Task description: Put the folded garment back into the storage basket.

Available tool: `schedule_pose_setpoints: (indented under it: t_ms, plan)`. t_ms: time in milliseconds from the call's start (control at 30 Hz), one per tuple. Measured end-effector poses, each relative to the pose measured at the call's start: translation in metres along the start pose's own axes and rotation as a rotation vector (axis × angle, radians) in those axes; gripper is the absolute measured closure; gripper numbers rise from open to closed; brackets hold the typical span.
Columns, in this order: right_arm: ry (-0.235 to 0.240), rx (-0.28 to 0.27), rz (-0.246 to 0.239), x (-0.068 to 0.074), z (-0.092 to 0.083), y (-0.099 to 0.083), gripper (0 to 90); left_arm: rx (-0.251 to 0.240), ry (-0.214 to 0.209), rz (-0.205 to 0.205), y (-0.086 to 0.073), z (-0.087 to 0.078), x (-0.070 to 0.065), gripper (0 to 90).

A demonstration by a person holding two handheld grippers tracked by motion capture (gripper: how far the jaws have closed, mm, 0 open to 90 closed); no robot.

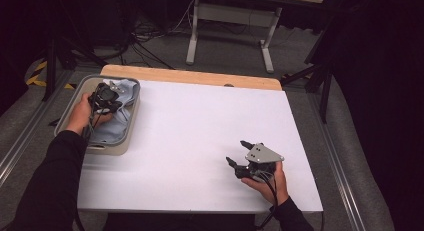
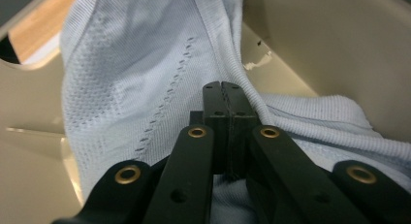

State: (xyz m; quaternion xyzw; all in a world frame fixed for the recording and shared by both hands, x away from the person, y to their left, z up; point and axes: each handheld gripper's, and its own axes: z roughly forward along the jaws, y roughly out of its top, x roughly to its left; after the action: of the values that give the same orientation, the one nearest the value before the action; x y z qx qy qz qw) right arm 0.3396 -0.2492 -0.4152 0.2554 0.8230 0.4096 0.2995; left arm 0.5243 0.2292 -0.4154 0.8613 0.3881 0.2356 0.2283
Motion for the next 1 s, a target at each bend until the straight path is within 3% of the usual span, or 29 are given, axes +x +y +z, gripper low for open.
schedule_pose_setpoints:
  t_ms: [200,300,400,633,867,1000]
  plan:
    - [-0.003,-0.01,0.006,-0.001,-0.002,0.001,28.3,-0.163,0.041,-0.027,0.002,-0.024,0.003,88.3]
    - [-0.007,-0.015,0.008,-0.002,-0.002,0.001,28.3,-0.192,0.051,-0.026,0.001,-0.029,0.003,87.4]
    - [-0.007,-0.018,0.012,-0.002,-0.002,0.001,28.2,-0.257,0.053,-0.041,0.001,-0.039,0.001,85.9]
    - [-0.009,-0.022,0.009,-0.002,-0.003,0.001,28.1,-0.36,0.071,-0.04,0.002,-0.056,-0.006,81.7]
    - [-0.01,-0.025,0.009,-0.001,-0.003,0.002,28.1,-0.42,0.064,-0.034,0.001,-0.068,-0.011,77.1]
    - [-0.013,-0.03,0.013,-0.002,-0.004,0.002,28.0,-0.452,0.061,-0.02,0.0,-0.073,-0.017,70.2]
